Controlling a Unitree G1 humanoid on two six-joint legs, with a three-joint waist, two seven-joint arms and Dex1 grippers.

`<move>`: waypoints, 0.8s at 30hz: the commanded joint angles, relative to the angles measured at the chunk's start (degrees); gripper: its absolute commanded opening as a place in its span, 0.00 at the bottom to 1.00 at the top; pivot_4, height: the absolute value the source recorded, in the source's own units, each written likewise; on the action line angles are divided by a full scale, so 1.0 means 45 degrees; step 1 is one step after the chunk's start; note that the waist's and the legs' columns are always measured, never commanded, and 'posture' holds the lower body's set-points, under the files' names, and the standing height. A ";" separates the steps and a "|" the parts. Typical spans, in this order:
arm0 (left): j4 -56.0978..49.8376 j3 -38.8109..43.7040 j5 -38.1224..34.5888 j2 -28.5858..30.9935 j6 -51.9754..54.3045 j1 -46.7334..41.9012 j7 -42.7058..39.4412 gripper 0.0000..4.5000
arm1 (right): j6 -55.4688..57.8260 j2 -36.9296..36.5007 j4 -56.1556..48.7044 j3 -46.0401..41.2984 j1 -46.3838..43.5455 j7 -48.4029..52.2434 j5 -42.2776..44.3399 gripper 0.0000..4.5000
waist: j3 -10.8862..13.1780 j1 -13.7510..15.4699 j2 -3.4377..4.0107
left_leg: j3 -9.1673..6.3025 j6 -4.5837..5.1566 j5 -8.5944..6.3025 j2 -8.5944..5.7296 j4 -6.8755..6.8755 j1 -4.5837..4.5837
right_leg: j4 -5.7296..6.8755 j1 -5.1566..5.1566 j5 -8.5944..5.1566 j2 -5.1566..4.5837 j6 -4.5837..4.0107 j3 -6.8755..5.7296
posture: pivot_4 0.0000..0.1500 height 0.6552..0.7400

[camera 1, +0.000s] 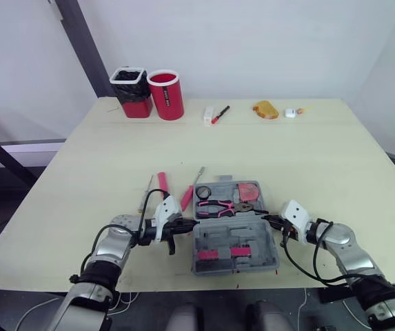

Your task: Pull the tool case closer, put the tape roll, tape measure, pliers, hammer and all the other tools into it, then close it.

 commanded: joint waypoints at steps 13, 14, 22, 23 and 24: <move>0.0177 -0.0013 0.0092 -0.0101 -0.0271 -0.0264 0.0007 0.00 | -0.0728 0.0264 -0.0123 -0.0072 -0.0206 -0.0144 -0.0066 0.02 | 0.0000 -0.0002 0.0000 | -0.0001 0.0000 0.0000 0.0000 0.0000 0.0001 | 0.0001 0.0000 0.0000 0.0000 0.0000 0.0000 | 1.00 0.97; 0.0229 -0.0005 0.0096 -0.0100 -0.0298 -0.0296 0.0010 0.00 | -0.0764 0.0273 -0.0098 -0.0080 -0.0208 -0.0179 -0.0092 0.02 | 0.0000 0.0001 0.0000 | -0.0001 0.0000 0.0000 0.0000 0.0000 0.0000 | 0.0001 0.0000 0.0000 0.0000 0.0000 -0.0001 | 1.00 0.97; 0.0504 0.0010 0.0122 -0.0108 -0.0472 -0.0449 -0.0035 0.00 | -0.0449 0.0173 -0.0143 0.0032 -0.0068 -0.0004 -0.0165 0.02 | 0.0000 0.0010 0.0000 | -0.0002 0.0000 0.0000 0.0000 0.0001 0.0001 | 0.0003 0.0001 0.0000 0.0000 0.0000 -0.0002 | 1.00 0.97; 0.0515 0.0014 0.0123 -0.0106 -0.0488 -0.0451 -0.0046 0.00 | -0.0439 0.0151 -0.0169 0.0039 -0.0017 0.0008 -0.0175 0.02 | -0.0001 0.0011 0.0000 | -0.0002 0.0000 0.0000 0.0000 0.0000 0.0001 | 0.0002 0.0001 0.0000 0.0000 0.0000 -0.0002 | 1.00 0.97; 0.0529 0.0015 0.0127 -0.0106 -0.0501 -0.0457 -0.0053 0.00 | -0.0400 0.0134 -0.0194 0.0043 0.0020 0.0025 -0.0175 0.02 | 0.0000 0.0012 0.0000 | -0.0003 0.0000 0.0000 0.0000 0.0000 0.0001 | 0.0002 0.0002 0.0000 0.0000 0.0000 -0.0002 | 1.00 0.97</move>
